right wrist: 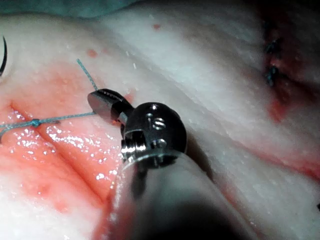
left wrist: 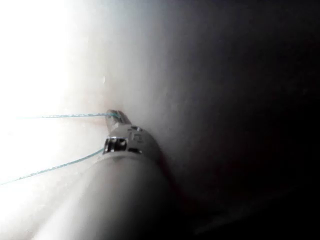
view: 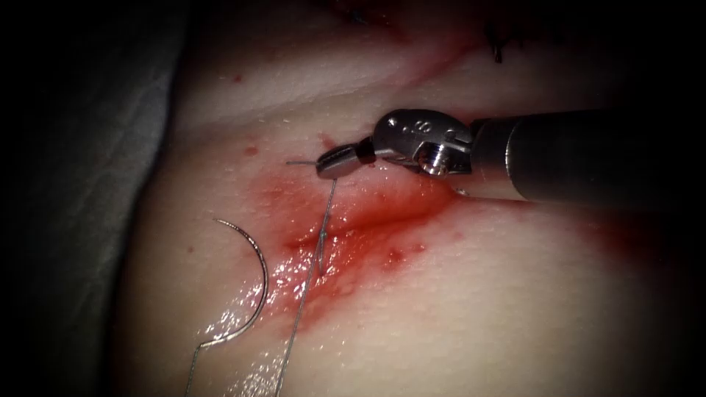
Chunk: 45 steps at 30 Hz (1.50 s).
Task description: Wound Closure
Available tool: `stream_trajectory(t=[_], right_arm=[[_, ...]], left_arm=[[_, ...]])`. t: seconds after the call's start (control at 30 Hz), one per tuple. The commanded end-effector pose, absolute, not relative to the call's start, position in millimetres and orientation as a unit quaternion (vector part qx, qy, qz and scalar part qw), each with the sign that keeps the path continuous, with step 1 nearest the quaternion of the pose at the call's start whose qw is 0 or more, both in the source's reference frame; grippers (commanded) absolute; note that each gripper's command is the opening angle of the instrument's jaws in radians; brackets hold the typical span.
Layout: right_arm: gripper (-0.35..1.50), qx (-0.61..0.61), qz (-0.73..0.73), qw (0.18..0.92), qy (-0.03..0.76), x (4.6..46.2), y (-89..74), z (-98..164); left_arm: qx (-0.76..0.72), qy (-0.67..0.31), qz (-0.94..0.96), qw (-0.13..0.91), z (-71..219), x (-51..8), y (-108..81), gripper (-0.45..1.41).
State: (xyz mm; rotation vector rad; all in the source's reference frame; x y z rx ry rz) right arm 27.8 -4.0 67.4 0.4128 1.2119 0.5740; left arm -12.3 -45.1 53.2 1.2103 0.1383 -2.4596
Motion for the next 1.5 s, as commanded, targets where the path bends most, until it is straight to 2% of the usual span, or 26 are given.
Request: stream_trajectory(t=[0.03,0.37,0.63,0.67,0.7,0.73,0.77,0.8,0.9,1.07,1.5], right_arm=[[-0.35,0.189,0.266,0.762,0.559,28.6,-3.9,68.0],[-0.35,0.187,0.267,0.759,0.564,28.6,-3.5,67.8],[-0.35,0.199,0.256,0.745,0.583,29.4,-4.7,66.8],[-0.05,0.195,0.254,0.745,0.585,29.5,-4.9,66.5],[0.62,0.194,0.258,0.743,0.586,29.6,-5.1,66.1],[0.91,0.195,0.259,0.743,0.586,29.7,-5.3,65.8],[1.11,0.196,0.260,0.742,0.586,29.7,-5.4,65.5],[1.23,0.197,0.263,0.741,0.586,29.8,-5.5,65.1],[1.35,0.203,0.266,0.739,0.586,29.9,-5.5,63.9],[1.41,0.205,0.287,0.723,0.594,29.2,-4.5,61.3],[1.43,0.136,0.289,0.739,0.594,25.4,-7.9,57.8]], left_arm=[[0.433,0.053,-0.878,0.199,53.5,-12.8,-46.1,-0.45],[0.416,0.091,-0.878,0.216,53.9,-12.4,-46.3,-0.45],[0.444,0.078,-0.868,0.208,52.6,-12.9,-44.7,-0.45],[0.451,0.073,-0.866,0.204,52.2,-13.1,-44.2,-0.45],[0.455,0.067,-0.865,0.201,51.8,-13.2,-43.8,-0.45],[0.458,0.058,-0.865,0.195,51.3,-13.3,-43.1,-0.45],[0.460,0.052,-0.865,0.192,51.1,-13.4,-42.7,-0.45],[0.462,0.046,-0.866,0.188,51.1,-13.6,-42.1,-0.45],[0.469,0.023,-0.867,0.165,50.2,-14.2,-39.8,-0.45],[0.467,-0.034,-0.875,0.126,48.7,-14.6,-34.9,-0.45],[0.445,-0.155,-0.882,0.027,50.5,-14.3,-20.2,-0.45]])
